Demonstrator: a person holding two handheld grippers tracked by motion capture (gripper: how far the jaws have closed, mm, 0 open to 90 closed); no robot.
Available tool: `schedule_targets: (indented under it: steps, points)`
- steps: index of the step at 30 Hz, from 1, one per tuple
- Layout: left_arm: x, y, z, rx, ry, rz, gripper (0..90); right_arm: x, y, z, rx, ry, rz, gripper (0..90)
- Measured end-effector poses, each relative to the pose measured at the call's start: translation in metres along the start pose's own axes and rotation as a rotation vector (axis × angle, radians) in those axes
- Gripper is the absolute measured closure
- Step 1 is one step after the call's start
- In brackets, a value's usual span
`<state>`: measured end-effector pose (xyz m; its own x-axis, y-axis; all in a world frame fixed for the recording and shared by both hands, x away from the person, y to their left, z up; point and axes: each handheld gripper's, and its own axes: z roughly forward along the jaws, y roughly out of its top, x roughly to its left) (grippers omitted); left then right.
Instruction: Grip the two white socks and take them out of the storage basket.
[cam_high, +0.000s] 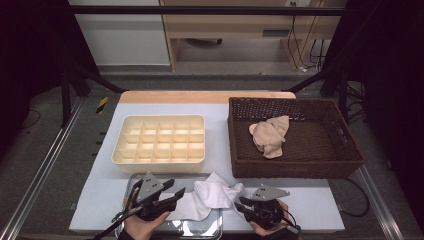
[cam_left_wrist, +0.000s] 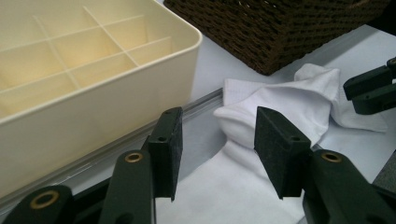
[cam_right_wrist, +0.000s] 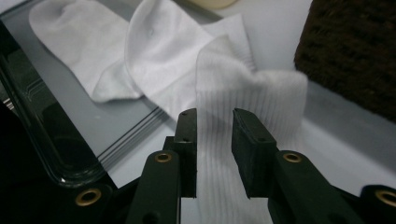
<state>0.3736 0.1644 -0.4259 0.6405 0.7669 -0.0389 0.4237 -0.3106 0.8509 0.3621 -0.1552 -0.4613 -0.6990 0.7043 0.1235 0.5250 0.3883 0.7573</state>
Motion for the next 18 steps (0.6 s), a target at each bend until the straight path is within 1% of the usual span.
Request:
schedule_targets:
  steps: [3,6,7,8,11,13,15,18]
  points:
    - [-0.004,-0.001,0.015,0.014,-0.018,-0.005,52.3,0.002,-0.005,0.005,0.020,-0.003,-0.009,69.5]
    - [-0.007,-0.006,0.029,0.046,-0.010,0.003,52.7,0.002,-0.008,0.009,0.040,-0.016,-0.016,67.9]
    - [-0.007,-0.008,0.033,0.054,-0.013,-0.010,53.1,0.002,-0.008,0.009,0.039,-0.015,-0.012,67.3]
    - [-0.007,-0.009,0.036,0.062,-0.016,-0.021,53.2,0.002,-0.009,0.010,0.046,-0.017,-0.015,66.7]
    - [-0.006,-0.010,0.039,0.062,-0.008,-0.035,53.5,0.003,-0.010,0.014,0.061,-0.014,-0.014,65.1]
    - [-0.007,-0.010,0.040,0.062,-0.010,-0.044,54.3,0.005,-0.011,0.016,0.066,-0.019,-0.029,65.0]
    - [-0.008,-0.011,0.042,0.065,-0.021,-0.048,55.5,0.007,-0.010,0.017,0.068,-0.032,-0.044,66.7]
    - [-0.010,-0.012,0.045,0.069,-0.026,-0.048,55.8,0.009,-0.011,0.018,0.072,-0.071,-0.087,74.8]
